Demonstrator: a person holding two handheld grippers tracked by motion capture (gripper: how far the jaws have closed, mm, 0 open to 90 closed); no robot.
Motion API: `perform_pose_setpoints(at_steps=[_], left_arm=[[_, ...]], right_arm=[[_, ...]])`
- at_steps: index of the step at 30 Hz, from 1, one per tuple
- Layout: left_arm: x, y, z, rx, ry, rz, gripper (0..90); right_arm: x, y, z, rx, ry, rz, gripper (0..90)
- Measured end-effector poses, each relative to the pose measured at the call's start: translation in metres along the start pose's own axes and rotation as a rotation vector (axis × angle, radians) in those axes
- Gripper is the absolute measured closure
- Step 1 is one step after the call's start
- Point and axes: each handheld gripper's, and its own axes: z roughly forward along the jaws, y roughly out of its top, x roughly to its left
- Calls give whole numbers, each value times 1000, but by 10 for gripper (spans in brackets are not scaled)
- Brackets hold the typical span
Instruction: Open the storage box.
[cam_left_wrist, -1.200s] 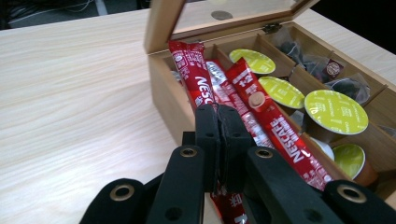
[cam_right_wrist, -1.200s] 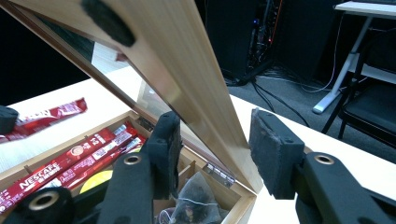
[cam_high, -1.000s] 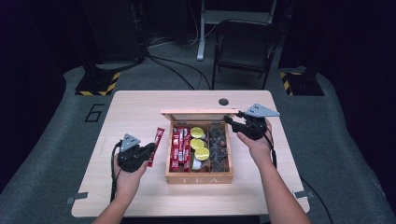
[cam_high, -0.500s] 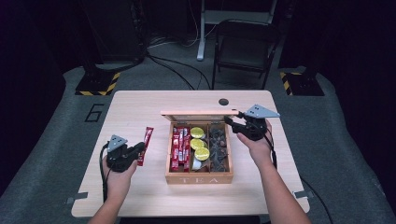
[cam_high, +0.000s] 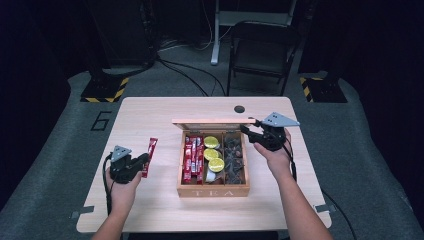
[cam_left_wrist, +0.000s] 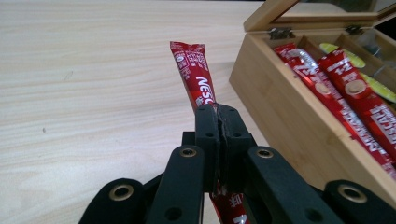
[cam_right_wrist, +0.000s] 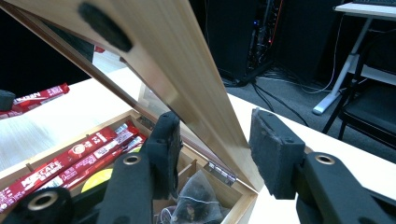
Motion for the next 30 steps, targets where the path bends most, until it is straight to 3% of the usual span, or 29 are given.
perform_pose_setpoints(at_steps=[13, 19, 27, 30], left_arm=[[21, -17, 21, 49, 31, -37, 877], [29, -22, 26, 77, 72, -36, 876], [30, -28, 31, 123, 96, -31, 876], [32, -30, 34, 117, 107, -23, 875]], right_arm=[[0, 0, 0, 1, 1, -1, 534], [1, -1, -1, 1, 1, 5, 534], [1, -1, -1, 1, 1, 4, 533], [0, -1, -1, 1, 1, -1, 533]])
